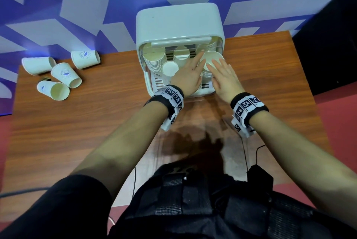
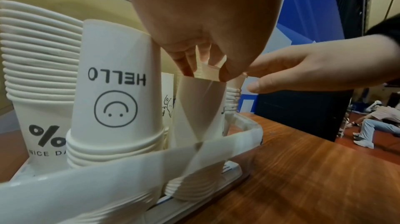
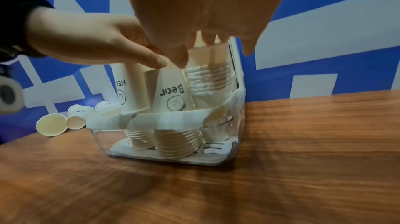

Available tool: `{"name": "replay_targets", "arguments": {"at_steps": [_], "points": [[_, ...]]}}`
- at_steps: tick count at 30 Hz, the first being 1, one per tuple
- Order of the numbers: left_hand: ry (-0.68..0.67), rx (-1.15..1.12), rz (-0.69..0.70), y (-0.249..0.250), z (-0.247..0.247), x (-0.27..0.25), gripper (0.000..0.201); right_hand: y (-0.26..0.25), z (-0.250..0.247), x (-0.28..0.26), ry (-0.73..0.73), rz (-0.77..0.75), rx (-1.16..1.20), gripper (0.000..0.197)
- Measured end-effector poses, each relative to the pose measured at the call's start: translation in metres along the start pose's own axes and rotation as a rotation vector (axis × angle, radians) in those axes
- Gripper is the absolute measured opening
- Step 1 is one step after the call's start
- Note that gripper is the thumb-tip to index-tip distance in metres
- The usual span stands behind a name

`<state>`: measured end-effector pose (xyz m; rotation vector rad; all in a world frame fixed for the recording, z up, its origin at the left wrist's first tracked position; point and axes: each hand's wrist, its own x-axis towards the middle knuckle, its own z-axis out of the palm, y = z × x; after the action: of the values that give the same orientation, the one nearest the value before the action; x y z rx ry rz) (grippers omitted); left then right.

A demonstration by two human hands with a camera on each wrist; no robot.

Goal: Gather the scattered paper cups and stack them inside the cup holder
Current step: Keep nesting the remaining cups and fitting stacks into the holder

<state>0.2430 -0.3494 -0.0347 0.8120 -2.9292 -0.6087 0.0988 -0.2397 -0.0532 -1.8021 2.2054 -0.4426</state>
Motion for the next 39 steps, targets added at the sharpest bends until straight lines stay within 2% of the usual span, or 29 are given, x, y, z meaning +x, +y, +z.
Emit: {"name": "replay_targets", "arguments": {"at_steps": [4,10,16,22,25,29,34,39], "points": [[-0.055,0.052,0.011,0.0,-0.001,0.0,0.054,0.0,0.001,0.005,-0.148,0.033,-0.046,0.057],[-0.066,0.108,0.002,0.003,0.002,0.0,0.051,-0.002,0.003,0.013,-0.216,0.086,-0.059,0.064],[-0.062,0.044,0.007,0.004,-0.004,-0.005,0.049,-0.004,-0.001,0.009,-0.161,0.089,0.011,0.06],[0.062,-0.016,0.067,0.003,-0.021,-0.029,0.039,-0.03,-0.02,-0.002,-0.014,0.096,0.044,0.049],[0.146,-0.04,0.07,-0.005,-0.032,-0.05,0.036,-0.054,-0.027,-0.003,0.03,0.054,0.039,0.047],[0.274,-0.052,0.08,-0.029,-0.045,-0.093,0.038,-0.105,-0.022,0.002,0.058,-0.073,0.074,0.045],[0.318,-0.075,-0.093,-0.082,-0.06,-0.156,0.039,-0.177,0.002,0.016,0.015,-0.183,0.122,0.046],[0.336,-0.091,-0.221,-0.142,-0.074,-0.212,0.042,-0.245,0.029,0.033,-0.102,-0.173,0.166,0.049]]}}
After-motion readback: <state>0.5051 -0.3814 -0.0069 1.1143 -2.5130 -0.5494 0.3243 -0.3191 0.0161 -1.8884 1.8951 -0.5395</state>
